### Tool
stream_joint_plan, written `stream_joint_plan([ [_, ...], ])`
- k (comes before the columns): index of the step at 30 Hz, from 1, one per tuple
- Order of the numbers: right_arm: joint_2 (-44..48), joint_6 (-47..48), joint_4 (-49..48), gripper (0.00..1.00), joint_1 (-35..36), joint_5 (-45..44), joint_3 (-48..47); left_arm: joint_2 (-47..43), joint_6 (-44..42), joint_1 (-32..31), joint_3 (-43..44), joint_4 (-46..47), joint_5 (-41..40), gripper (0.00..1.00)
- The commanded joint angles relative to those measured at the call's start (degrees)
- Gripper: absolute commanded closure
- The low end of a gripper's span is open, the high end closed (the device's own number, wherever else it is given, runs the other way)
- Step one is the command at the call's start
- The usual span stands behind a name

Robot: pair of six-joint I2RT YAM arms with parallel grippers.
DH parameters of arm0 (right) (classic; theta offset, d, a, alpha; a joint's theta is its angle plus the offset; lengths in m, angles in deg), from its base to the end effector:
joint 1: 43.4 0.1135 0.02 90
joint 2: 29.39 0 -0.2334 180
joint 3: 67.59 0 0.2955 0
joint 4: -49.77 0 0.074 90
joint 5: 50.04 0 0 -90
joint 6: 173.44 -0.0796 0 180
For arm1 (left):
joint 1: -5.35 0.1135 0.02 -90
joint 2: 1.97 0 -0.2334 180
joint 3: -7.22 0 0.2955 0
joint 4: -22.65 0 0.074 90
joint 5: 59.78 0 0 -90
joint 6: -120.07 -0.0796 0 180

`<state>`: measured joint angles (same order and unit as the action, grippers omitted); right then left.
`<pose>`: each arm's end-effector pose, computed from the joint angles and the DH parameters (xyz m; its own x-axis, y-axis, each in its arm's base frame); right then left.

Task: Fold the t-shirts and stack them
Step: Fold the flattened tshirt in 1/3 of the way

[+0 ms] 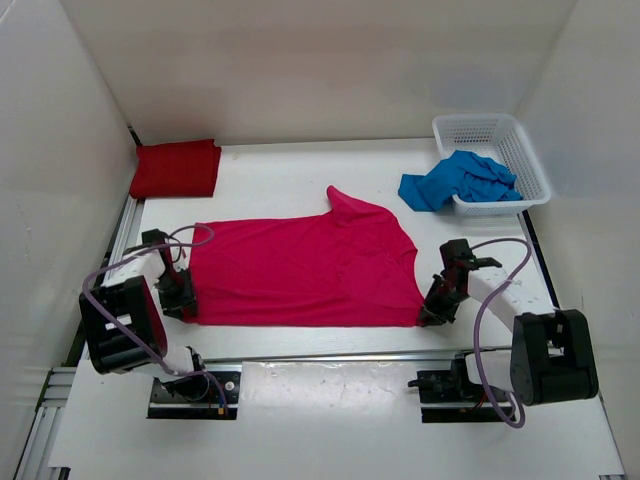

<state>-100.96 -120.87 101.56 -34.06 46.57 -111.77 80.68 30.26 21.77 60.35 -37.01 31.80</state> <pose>0.2327 0.0476 0.0486 -0.8806 0.4670 -0.0804 0.4441 0.8725 0.2039 0.2399 0.0684 0.0458 -0.9582 -0.2858 -0.0142 -0.2854 0.9580 -0.0276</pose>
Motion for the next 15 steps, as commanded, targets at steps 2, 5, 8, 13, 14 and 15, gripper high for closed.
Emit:
stream_joint_plan([
  [2, -1.11, -0.10, -4.30, 0.84, -0.12, 0.85, 1.71, 1.72, -0.19, -0.61, -1.15, 2.33, 4.22, 0.64],
  [5, 0.02, -0.10, -4.30, 0.99, -0.12, 0.86, 1.18, 1.72, -0.19, -0.61, -1.15, 2.33, 4.83, 0.90],
  [8, 2.13, -0.10, -0.71, 1.00, -0.12, 1.39, 1.18, 0.59, -0.19, 0.26, -1.15, 0.15, 1.50, 0.90],
  [13, 13.10, -5.35, 7.89, 1.00, -0.12, 1.21, 4.07, -4.59, -0.19, 1.33, 0.34, -9.00, -6.14, 0.90],
  [14, 15.21, -6.33, 8.78, 1.00, -0.12, 1.21, 4.78, -5.65, -0.19, 1.33, 0.34, -10.14, -6.85, 0.90],
  [15, 19.15, -7.21, 9.75, 1.00, -0.12, 1.21, 5.91, -7.49, -0.19, 1.33, -0.27, -11.11, -7.38, 0.90],
])
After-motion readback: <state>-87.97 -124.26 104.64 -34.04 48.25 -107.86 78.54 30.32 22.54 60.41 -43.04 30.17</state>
